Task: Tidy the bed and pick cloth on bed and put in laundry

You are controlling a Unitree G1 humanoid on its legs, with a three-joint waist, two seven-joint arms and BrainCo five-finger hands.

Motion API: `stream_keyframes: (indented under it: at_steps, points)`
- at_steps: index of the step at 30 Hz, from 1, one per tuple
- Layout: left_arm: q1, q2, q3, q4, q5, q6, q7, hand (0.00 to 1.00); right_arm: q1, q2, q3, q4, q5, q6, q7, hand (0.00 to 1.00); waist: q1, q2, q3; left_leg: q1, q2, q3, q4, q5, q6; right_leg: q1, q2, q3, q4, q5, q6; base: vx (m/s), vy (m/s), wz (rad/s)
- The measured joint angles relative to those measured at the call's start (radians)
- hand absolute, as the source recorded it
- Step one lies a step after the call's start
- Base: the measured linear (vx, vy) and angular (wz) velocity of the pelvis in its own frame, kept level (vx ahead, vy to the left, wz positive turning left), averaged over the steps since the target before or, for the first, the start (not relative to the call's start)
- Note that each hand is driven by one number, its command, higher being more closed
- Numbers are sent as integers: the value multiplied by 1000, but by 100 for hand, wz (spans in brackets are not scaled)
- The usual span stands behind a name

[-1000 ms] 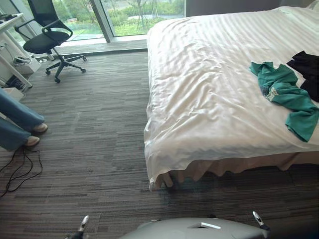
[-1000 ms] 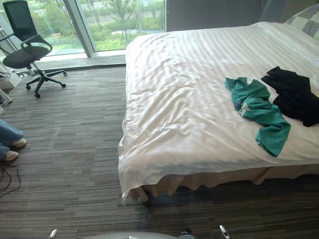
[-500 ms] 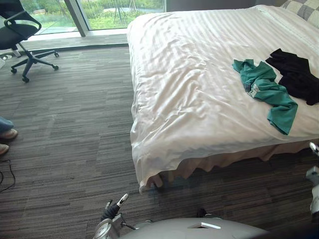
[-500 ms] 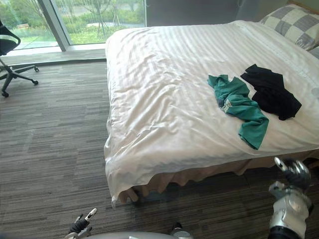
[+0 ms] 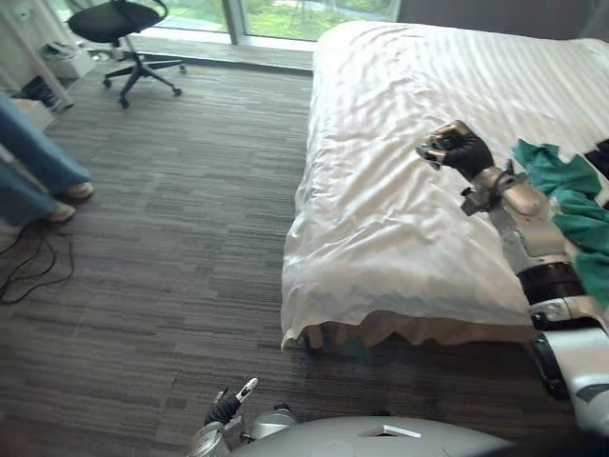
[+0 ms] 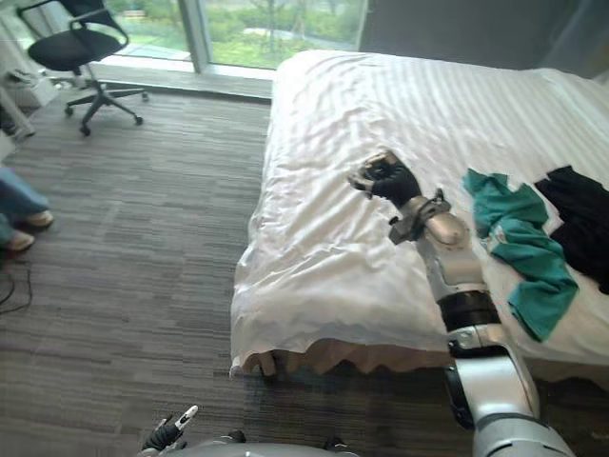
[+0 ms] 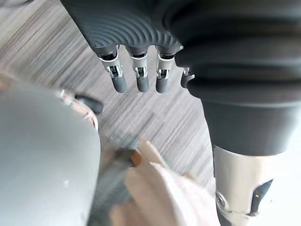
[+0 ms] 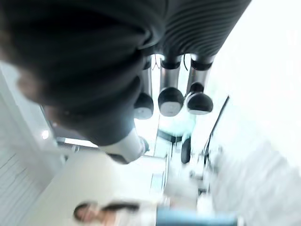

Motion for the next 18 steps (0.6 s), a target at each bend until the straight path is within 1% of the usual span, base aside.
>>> stream_keyframes:
  at_steps: [1,2,3,4,5,7,8,9,10,11,12,13,14,16,17,18]
  points:
    - [-15,-1,-11,-6,-55,0,-20,0,-47,29,26,5,15,16,-1,100,18,1,28,-19,0,-22,3,7,3,-13,-6,-18,11,-2,-3,-94,-28,41]
    - [-26,-2,-18,-10,-75,0,-29,0,-73,44,30,6,16,22,-2,100,25,3,51,-34,0,-29,10,11,5,-23,-10,-26,23,-6,-8,-146,-20,44]
    - [-46,-4,-18,-40,-109,0,-50,0,-130,73,31,7,21,33,-8,100,45,4,102,-75,-1,-48,31,17,7,-64,-24,-36,67,-26,-6,-189,-3,40]
    - [-68,-5,-18,-79,-134,0,-66,0,-192,88,38,14,34,44,-30,100,56,5,163,-124,-2,-60,56,22,13,-118,-44,-45,129,-56,-4,-183,1,39]
    - [-79,-6,-18,-101,-147,0,-71,0,-222,92,41,20,34,49,-40,100,63,9,194,-148,-2,-71,70,25,16,-145,-52,-49,161,-65,-8,-195,13,41]
    - [-103,-5,-21,-180,-190,18,-94,0,-317,103,60,58,34,62,-76,100,76,21,301,-235,-10,-96,108,40,25,-247,-95,-63,278,-102,-15,-181,28,39]
    - [-105,-5,-33,-195,-207,27,-95,0,-333,103,65,65,36,73,-84,100,81,27,321,-256,-14,-104,117,43,28,-269,-104,-65,301,-109,-16,-142,42,32]
    - [-110,-5,-68,-204,-235,45,-100,0,-346,97,66,87,40,83,-92,100,94,39,336,-303,-23,-106,138,45,32,-322,-126,-67,342,-118,-17,-87,42,20]
    - [-112,-5,-82,-204,-256,58,-105,0,-350,94,66,103,47,94,-99,100,103,45,340,-328,-28,-108,148,45,32,-348,-134,-67,361,-121,-17,-87,53,27]
    - [-125,-4,-111,-204,-298,81,-109,0,-362,77,66,133,53,113,-114,100,117,68,352,-370,-39,-122,171,45,32,-387,-153,-71,395,-131,-17,-69,59,33]
    - [-142,-3,-140,-204,-324,101,-114,0,-368,47,64,164,53,127,-128,100,127,99,370,-409,-48,-135,194,46,34,-421,-171,-77,427,-133,-20,-68,59,35]
    - [-145,-3,-152,-205,-340,105,-117,0,-369,36,63,180,53,138,-135,100,132,112,376,-426,-52,-137,203,46,35,-438,-180,-77,441,-134,-21,-90,66,26]
    - [-157,-2,-185,-204,-377,109,-129,0,-369,18,59,233,52,164,-158,100,151,144,391,-477,-62,-138,221,49,39,-494,-201,-76,475,-138,-24,-64,40,11]
    - [-170,0,-209,-203,-385,109,-129,0,-366,13,56,277,43,171,-182,100,156,164,398,-510,-68,-141,223,57,52,-530,-210,-76,489,-141,-23,-59,18,11]
    - [-185,0,-230,-200,-385,108,-128,0,-360,11,51,319,22,171,-224,100,157,185,405,-538,-72,-143,226,64,60,-560,-218,-76,504,-142,-24,-58,5,14]
    - [-193,1,-247,-200,-385,106,-128,0,-353,10,43,345,13,171,-249,100,163,198,407,-553,-73,-143,227,67,64,-579,-220,-76,509,-143,-25,-76,-4,10]
